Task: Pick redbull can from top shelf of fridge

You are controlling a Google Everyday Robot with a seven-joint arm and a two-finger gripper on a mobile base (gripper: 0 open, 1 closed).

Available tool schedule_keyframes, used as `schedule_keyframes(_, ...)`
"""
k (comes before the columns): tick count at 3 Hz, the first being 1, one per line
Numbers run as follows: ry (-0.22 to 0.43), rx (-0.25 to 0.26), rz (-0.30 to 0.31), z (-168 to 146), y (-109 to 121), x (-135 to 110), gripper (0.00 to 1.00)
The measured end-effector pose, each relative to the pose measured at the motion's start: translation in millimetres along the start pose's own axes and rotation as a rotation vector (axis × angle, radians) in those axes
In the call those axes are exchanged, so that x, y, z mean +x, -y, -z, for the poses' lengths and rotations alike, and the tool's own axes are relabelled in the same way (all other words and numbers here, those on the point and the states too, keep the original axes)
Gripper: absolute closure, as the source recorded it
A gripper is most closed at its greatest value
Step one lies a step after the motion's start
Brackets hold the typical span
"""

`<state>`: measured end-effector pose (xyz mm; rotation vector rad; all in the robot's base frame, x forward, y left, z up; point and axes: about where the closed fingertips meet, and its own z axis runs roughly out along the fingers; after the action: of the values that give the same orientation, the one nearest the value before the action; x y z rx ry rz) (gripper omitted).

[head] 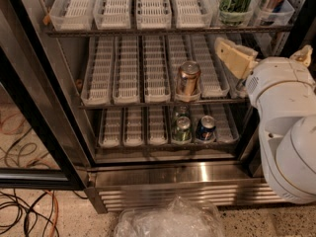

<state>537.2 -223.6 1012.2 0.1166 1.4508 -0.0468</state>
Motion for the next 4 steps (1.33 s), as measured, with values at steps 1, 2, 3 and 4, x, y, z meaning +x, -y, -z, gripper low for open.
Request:
schedule_keyframes(1,0.025,0.037,-0.003,-9.2,10.2,-8.0,0.0)
schedule_keyframes(2,0.051,0.055,-0.002,-17.4,16.7,-16.3,0.0)
schedule_keyframes(3,0.074,0.04,0.032,-19.8,12.2,-21.4,0.0)
schedule_keyframes(4,0.074,0.04,0.032,-19.9,12.2,-21.4,0.0)
